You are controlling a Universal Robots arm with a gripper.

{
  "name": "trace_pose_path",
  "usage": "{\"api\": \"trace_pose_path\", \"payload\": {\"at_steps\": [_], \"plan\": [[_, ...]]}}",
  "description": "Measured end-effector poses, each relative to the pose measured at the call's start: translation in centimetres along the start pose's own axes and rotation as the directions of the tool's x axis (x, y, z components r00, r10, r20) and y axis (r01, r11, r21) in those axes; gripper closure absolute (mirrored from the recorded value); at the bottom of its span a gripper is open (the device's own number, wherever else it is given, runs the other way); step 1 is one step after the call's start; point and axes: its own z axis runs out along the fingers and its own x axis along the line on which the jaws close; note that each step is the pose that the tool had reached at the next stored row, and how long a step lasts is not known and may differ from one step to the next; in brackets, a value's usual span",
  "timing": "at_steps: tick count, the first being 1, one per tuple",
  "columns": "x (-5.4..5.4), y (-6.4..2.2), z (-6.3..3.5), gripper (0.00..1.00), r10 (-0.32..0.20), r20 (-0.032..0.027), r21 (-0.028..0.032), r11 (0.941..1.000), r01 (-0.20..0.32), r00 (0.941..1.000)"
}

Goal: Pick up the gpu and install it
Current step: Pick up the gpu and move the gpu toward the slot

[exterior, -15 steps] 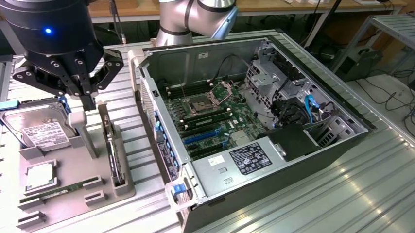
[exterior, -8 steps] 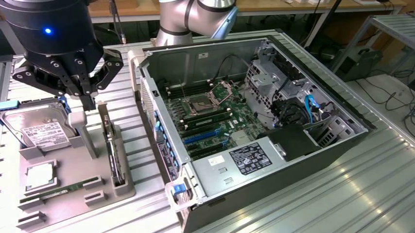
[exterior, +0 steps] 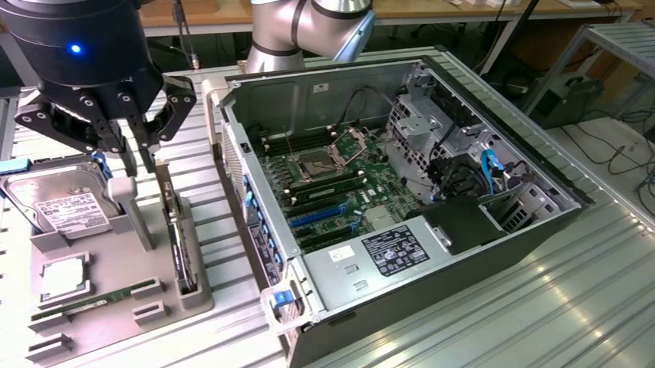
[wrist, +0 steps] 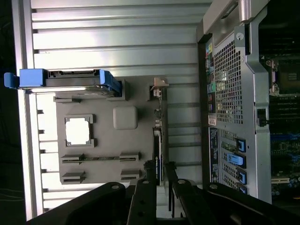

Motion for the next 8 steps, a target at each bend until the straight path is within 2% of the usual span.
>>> {"api": "trace_pose_path", "payload": {"at_steps": [4, 7, 8], "plan": [[0.0, 0.0, 0.0, 0.58, 0.0, 0.0, 0.0, 1.0, 0.0, 1.0], [0.0, -0.01, 0.0, 0.52, 0.0, 0.0, 0.0, 1.0, 0.0, 1.0], [0.0, -0.02, 0.0, 0.46, 0.0, 0.0, 0.0, 1.0, 0.0, 1.0]]}}
